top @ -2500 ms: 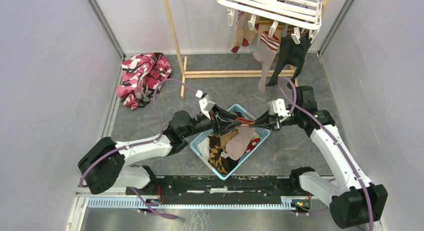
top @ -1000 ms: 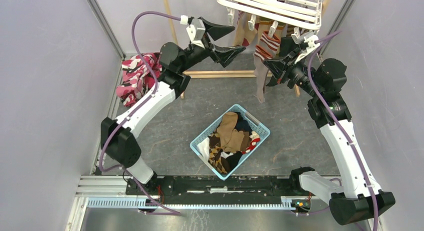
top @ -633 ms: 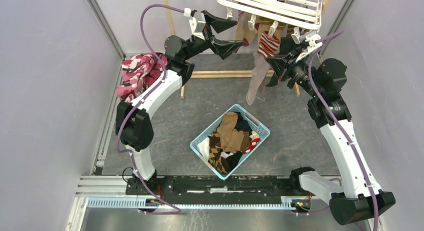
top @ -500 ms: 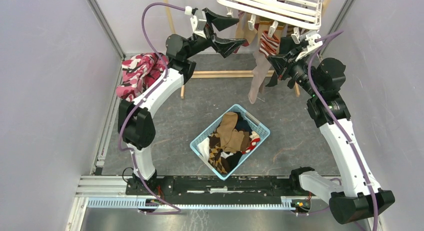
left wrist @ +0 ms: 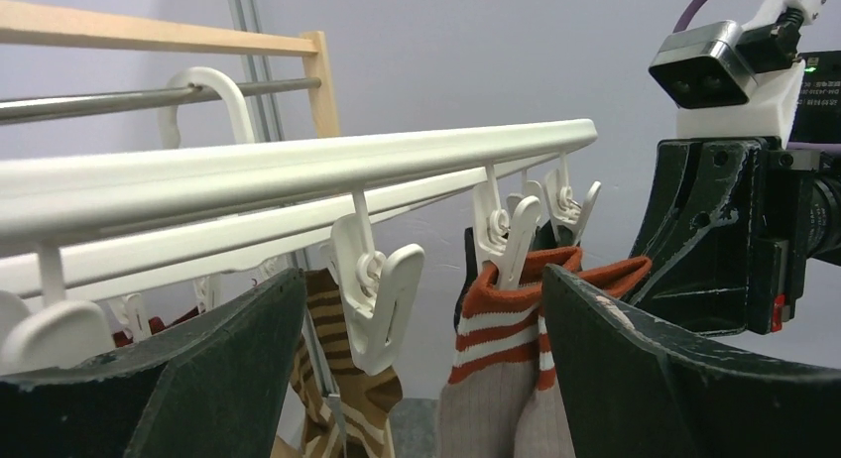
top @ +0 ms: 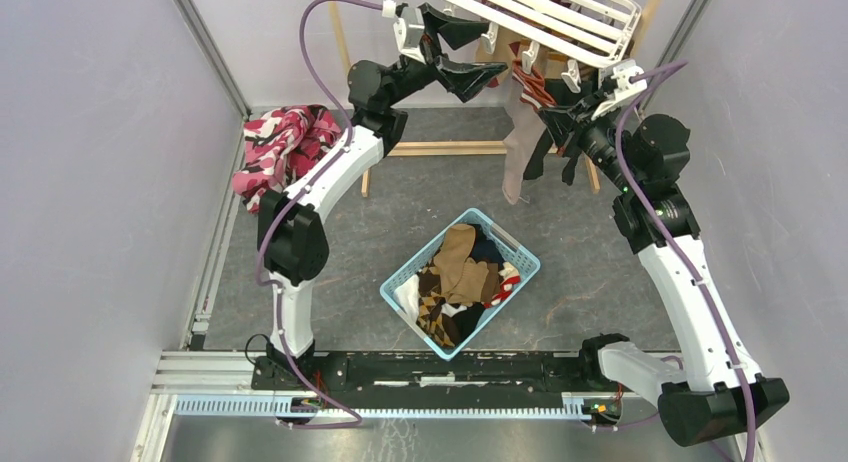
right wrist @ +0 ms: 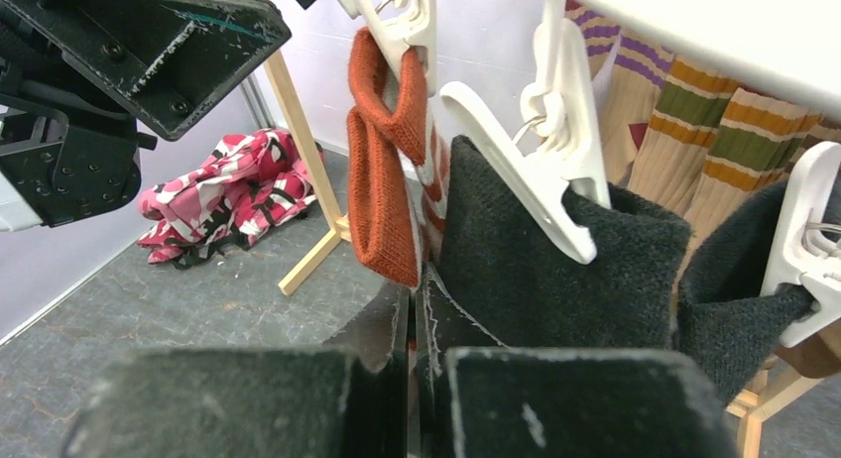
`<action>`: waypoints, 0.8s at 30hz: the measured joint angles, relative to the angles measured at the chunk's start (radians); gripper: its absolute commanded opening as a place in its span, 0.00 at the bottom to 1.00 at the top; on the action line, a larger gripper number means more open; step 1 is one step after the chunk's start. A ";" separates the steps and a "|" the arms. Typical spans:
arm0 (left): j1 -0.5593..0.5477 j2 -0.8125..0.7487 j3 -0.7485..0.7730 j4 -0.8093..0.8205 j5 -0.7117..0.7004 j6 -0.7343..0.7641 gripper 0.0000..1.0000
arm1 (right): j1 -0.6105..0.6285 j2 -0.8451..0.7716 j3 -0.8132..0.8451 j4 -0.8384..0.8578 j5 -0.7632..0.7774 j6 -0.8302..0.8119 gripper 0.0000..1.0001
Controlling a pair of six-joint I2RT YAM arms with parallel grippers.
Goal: Clip the socks to the hanger
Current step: Open the clamp at the hanger.
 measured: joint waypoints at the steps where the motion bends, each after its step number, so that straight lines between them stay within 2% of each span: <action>1: -0.002 0.005 0.002 0.000 -0.004 -0.002 0.93 | 0.000 0.002 0.000 0.000 0.005 -0.001 0.00; 13: -0.006 0.037 0.054 0.000 -0.023 -0.048 0.91 | 0.000 0.025 0.000 0.008 0.015 0.000 0.00; 22: -0.006 0.102 0.155 0.000 -0.019 -0.111 0.87 | 0.000 0.025 0.000 0.008 0.015 0.000 0.00; 24: -0.006 0.111 0.164 -0.002 -0.019 -0.122 0.82 | 0.000 0.025 0.000 0.008 0.014 0.000 0.00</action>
